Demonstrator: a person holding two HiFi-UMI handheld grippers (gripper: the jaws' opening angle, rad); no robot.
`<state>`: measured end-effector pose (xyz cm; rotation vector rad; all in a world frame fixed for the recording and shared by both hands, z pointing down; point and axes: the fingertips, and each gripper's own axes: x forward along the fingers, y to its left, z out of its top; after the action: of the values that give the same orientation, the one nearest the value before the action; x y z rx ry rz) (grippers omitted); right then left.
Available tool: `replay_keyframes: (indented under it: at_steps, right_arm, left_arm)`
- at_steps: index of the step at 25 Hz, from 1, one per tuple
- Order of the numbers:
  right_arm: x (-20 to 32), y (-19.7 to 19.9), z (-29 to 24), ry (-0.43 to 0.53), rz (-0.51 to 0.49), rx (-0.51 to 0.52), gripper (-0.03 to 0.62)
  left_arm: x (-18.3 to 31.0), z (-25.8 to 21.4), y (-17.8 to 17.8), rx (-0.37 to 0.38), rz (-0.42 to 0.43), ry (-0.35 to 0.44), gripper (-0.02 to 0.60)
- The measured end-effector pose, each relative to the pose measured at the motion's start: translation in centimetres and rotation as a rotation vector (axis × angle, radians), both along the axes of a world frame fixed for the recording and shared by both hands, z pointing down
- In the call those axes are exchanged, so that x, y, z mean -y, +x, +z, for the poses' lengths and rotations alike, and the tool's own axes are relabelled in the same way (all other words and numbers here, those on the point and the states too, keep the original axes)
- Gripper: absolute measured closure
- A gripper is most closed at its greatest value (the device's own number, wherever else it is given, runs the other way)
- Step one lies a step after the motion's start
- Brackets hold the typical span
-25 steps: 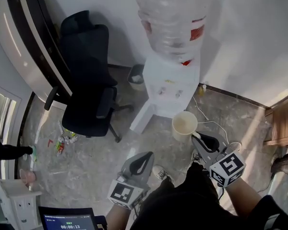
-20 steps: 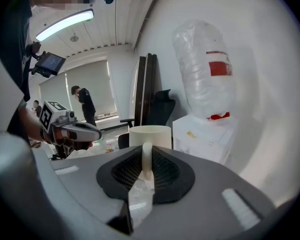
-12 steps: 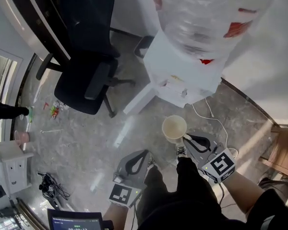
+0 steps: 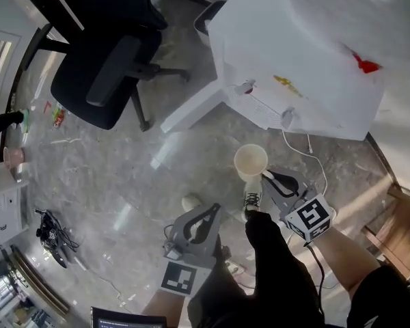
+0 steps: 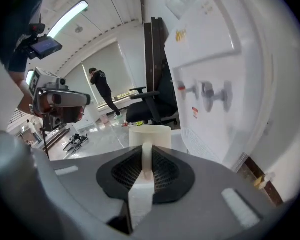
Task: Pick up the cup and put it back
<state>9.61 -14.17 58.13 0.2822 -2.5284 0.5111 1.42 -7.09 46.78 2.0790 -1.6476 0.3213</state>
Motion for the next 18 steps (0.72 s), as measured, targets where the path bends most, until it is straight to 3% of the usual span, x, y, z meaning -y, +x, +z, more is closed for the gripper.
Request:
replay_keyframes:
  at_steps: [10, 18]
  right_arm:
    - [5.7, -3.2, 21.4, 0.022, 0.214, -0.035, 0.548]
    - [15.5, -4.5, 37.9, 0.132, 0.462, -0.100, 0.548]
  left_arm:
    - [-0.2, 19.3, 0.1, 0.018, 0.148, 0.022, 0.578]
    - [-0.5, 29.1, -0.8, -0.131, 0.308, 0.083, 0.578]
